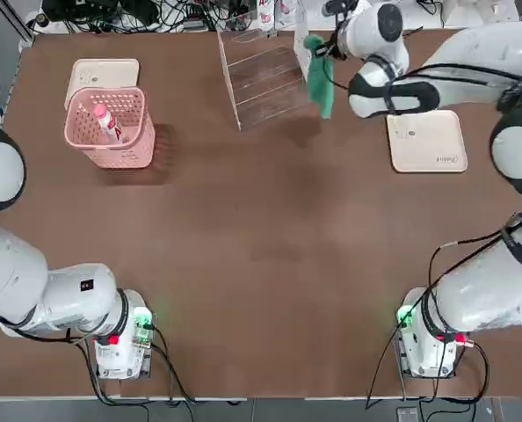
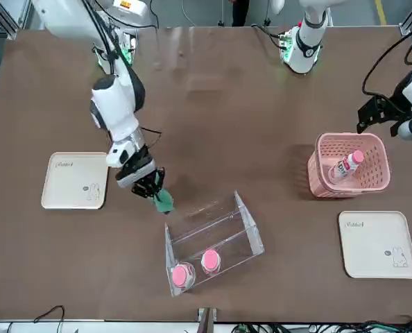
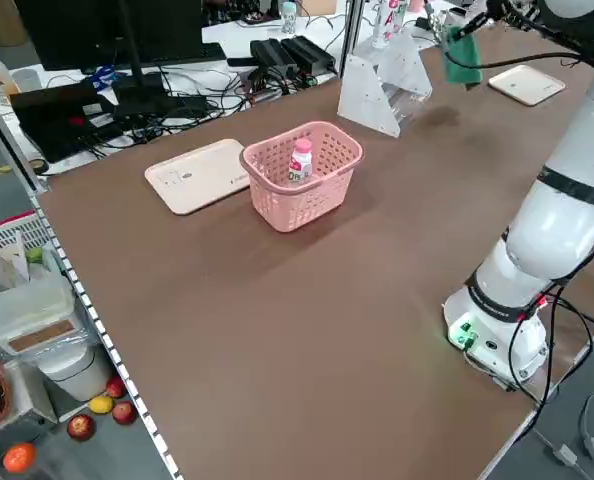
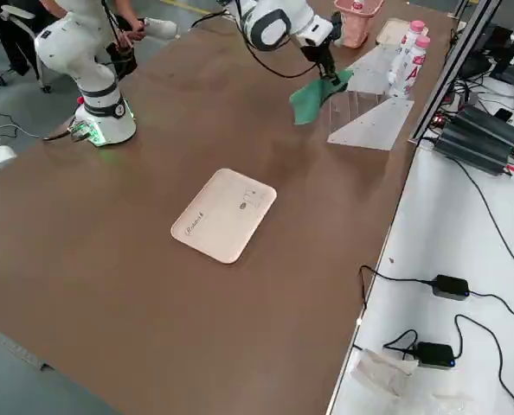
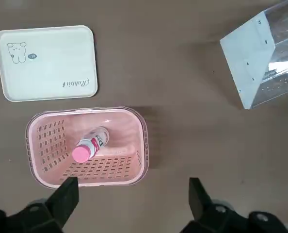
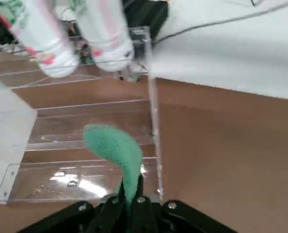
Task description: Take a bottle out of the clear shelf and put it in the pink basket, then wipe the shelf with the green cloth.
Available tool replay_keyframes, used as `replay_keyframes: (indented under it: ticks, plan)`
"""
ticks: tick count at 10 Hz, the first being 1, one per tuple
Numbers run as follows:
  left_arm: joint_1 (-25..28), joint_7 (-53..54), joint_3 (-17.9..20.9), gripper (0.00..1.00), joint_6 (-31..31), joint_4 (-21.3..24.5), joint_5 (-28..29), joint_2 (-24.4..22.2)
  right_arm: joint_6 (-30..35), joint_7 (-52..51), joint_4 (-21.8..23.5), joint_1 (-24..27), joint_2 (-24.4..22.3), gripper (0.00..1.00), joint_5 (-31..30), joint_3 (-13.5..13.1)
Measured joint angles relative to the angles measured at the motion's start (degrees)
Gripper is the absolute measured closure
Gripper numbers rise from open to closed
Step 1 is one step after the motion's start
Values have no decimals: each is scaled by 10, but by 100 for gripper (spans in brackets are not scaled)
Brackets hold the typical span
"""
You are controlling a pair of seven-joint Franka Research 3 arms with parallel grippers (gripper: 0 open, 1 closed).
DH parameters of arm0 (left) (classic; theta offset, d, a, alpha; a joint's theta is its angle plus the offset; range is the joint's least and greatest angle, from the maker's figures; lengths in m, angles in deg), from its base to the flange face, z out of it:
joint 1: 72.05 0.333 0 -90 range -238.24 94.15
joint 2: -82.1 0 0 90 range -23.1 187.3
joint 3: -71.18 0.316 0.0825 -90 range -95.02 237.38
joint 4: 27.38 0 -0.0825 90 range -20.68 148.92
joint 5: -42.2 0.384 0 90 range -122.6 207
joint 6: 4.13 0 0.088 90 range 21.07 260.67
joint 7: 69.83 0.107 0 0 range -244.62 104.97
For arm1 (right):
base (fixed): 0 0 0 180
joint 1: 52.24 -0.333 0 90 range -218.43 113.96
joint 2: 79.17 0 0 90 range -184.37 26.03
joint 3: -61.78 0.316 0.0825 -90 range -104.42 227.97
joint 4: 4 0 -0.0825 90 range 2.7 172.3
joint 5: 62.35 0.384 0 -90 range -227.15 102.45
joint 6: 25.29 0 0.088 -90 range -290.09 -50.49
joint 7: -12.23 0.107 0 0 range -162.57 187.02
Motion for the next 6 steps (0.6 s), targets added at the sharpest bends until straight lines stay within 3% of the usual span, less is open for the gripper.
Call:
replay_keyframes:
  ticks: [2,3,5,6]
  plan:
    - [0,0,0,0,0,0,0,0,57,0,6,94,-2,98,63,81]
    - [0,0,0,0,0,0,0,0,98,0,2,123,-10,98,91,106]
    - [0,0,0,0,0,0,0,0,236,-9,-41,135,-35,98,135,118]
    - [0,0,0,0,0,0,0,0,323,-48,-79,134,-50,98,188,113]
